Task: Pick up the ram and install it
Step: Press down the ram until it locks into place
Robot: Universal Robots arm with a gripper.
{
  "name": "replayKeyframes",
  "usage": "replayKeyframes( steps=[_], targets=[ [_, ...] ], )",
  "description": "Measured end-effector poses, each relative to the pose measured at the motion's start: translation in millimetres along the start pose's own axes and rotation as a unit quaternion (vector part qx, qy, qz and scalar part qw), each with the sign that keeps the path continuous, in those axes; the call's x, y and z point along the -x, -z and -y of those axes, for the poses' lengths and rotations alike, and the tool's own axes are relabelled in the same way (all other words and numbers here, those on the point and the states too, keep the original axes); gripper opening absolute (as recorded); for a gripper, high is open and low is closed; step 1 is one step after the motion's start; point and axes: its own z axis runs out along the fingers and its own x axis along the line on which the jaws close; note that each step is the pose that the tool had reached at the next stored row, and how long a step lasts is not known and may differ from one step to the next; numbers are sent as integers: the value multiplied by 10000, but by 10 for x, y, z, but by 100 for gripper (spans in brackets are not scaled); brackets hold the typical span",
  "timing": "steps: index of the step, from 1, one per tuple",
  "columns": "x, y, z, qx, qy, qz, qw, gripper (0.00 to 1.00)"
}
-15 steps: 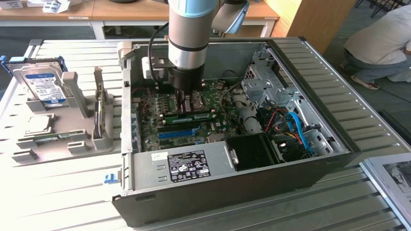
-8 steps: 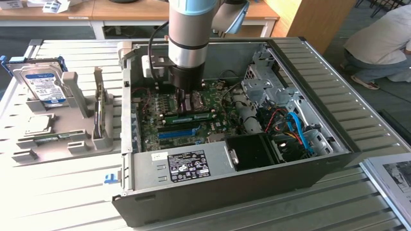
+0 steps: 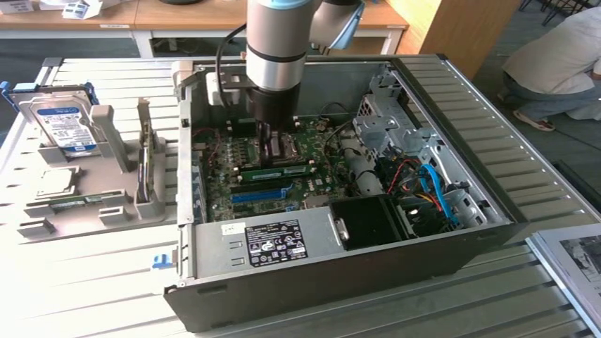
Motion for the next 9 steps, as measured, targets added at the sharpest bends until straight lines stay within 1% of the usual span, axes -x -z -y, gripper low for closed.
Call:
replayKeyframes(
  steps=[9],
  targets=[
    [3,186,-5,0,0,0,10000,10]
  ],
)
